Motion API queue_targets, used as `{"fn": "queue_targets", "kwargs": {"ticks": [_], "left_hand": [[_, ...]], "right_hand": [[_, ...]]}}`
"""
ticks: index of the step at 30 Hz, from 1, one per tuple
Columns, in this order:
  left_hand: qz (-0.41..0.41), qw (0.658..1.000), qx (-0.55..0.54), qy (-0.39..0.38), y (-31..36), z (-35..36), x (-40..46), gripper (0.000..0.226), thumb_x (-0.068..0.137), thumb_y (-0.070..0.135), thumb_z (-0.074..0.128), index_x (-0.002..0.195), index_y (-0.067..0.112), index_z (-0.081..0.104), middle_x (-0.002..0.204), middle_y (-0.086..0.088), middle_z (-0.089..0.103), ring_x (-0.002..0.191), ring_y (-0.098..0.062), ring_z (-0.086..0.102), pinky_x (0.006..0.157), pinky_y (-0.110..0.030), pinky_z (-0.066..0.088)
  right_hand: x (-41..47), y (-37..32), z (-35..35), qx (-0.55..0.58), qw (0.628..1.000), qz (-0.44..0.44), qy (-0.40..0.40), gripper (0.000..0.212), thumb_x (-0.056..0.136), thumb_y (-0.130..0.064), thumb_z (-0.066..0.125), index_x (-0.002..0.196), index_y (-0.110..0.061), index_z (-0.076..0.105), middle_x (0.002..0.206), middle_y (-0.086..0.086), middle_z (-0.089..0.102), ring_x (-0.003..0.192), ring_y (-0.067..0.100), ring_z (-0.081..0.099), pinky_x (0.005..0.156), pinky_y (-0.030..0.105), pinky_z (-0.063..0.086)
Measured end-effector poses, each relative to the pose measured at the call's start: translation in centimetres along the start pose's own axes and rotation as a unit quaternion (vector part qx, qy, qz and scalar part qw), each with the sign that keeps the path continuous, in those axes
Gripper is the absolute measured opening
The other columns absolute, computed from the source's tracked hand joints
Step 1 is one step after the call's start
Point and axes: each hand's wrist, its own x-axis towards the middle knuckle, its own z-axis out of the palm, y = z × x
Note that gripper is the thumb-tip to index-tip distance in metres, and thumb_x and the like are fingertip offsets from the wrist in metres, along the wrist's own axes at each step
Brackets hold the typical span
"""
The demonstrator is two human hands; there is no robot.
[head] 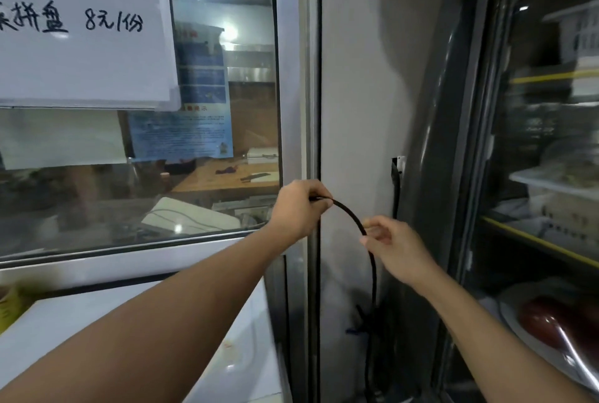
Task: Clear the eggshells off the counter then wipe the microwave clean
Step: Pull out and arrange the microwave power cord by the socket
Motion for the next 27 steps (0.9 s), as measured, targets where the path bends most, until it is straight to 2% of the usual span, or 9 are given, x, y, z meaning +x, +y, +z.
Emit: {"fn": "queue_targets", "kwargs": {"ticks": [4,6,8,10,12,16,21,24,27], "left_hand": [[-0.053,0.991,-0.118,0.038,0.3,-1.5,-0.5,0.005,0.086,0.008,0.063,0.084,0.011,0.066,0.08,-0.004,0.065,0.078,-0.015,0.059,0.08,-0.028,0.05],[-0.063,0.986,-0.147,0.05,0.3,-2.0,-0.9,0.004,0.087,0.007,0.063,0.086,0.008,0.067,0.077,-0.003,0.063,0.076,-0.014,0.058,0.078,-0.026,0.049],[-0.074,0.983,-0.156,0.059,0.3,-2.2,-1.2,0.004,0.087,0.009,0.063,0.085,0.01,0.067,0.076,-0.002,0.063,0.076,-0.014,0.058,0.079,-0.026,0.049],[-0.079,0.983,-0.154,0.068,0.3,-2.3,-1.7,0.006,0.087,0.01,0.063,0.082,0.012,0.066,0.075,-0.001,0.064,0.077,-0.015,0.059,0.078,-0.027,0.049],[-0.086,0.981,-0.154,0.078,0.4,-2.4,-2.1,0.005,0.087,0.011,0.064,0.083,0.012,0.067,0.08,-0.005,0.066,0.081,-0.018,0.061,0.082,-0.031,0.051],[-0.101,0.984,-0.135,0.064,0.9,-2.4,-3.1,0.008,0.086,0.012,0.065,0.093,0.012,0.069,0.095,-0.009,0.07,0.091,-0.02,0.064,0.09,-0.034,0.051],[-0.079,0.993,-0.079,0.036,1.4,-1.9,-4.2,0.038,0.085,0.014,0.067,0.123,0.015,0.059,0.116,0.001,0.062,0.107,-0.015,0.056,0.096,-0.029,0.044],[-0.081,0.992,-0.091,0.031,1.4,-0.6,-5.0,0.039,0.083,0.016,0.069,0.121,0.014,0.059,0.111,0.001,0.061,0.104,-0.014,0.057,0.09,-0.028,0.046],[-0.11,0.981,-0.157,-0.022,1.4,1.9,-6.3,0.034,0.082,0.012,0.07,0.115,0.01,0.061,0.111,-0.005,0.065,0.104,-0.02,0.06,0.09,-0.032,0.05]], "right_hand": [[-2.2,1.5,-0.2,-0.026,0.989,0.091,-0.114,0.036,0.083,-0.019,0.068,0.111,-0.031,0.049,0.104,-0.004,0.06,0.1,0.013,0.058,0.091,0.032,0.047],[-3.2,1.6,0.1,0.007,0.984,0.114,-0.137,0.025,0.088,-0.016,0.061,0.11,-0.026,0.054,0.103,0.001,0.063,0.095,0.014,0.06,0.082,0.025,0.049],[-4.0,0.9,0.2,0.056,0.985,0.121,-0.106,0.009,0.093,-0.011,0.052,0.097,-0.014,0.06,0.093,0.009,0.065,0.077,0.016,0.063,0.064,0.021,0.049],[-4.3,0.1,-0.3,0.072,0.987,0.126,-0.061,0.016,0.095,-0.009,0.048,0.086,-0.009,0.061,0.081,0.01,0.065,0.067,0.018,0.062,0.062,0.029,0.048],[-4.5,-0.6,-1.4,0.069,0.988,0.133,-0.035,0.016,0.094,-0.009,0.049,0.083,-0.009,0.061,0.075,0.009,0.064,0.065,0.02,0.062,0.064,0.034,0.049],[-4.7,-2.1,-4.3,0.046,0.989,0.143,-0.007,0.016,0.094,-0.009,0.05,0.081,-0.011,0.06,0.07,0.008,0.063,0.062,0.019,0.062,0.06,0.034,0.053],[-4.1,-4.2,-7.6,0.041,0.988,0.144,0.031,0.021,0.094,-0.008,0.05,0.076,-0.013,0.058,0.071,0.009,0.062,0.064,0.022,0.063,0.06,0.036,0.055],[-3.6,-5.4,-9.0,0.06,0.986,0.143,0.061,0.025,0.095,-0.006,0.048,0.072,-0.012,0.056,0.067,0.009,0.058,0.058,0.02,0.058,0.047,0.03,0.052],[-2.8,-6.9,-10.4,0.044,0.988,0.134,0.065,0.024,0.095,-0.007,0.048,0.073,-0.012,0.055,0.068,0.008,0.057,0.058,0.018,0.058,0.037,0.022,0.047]]}}
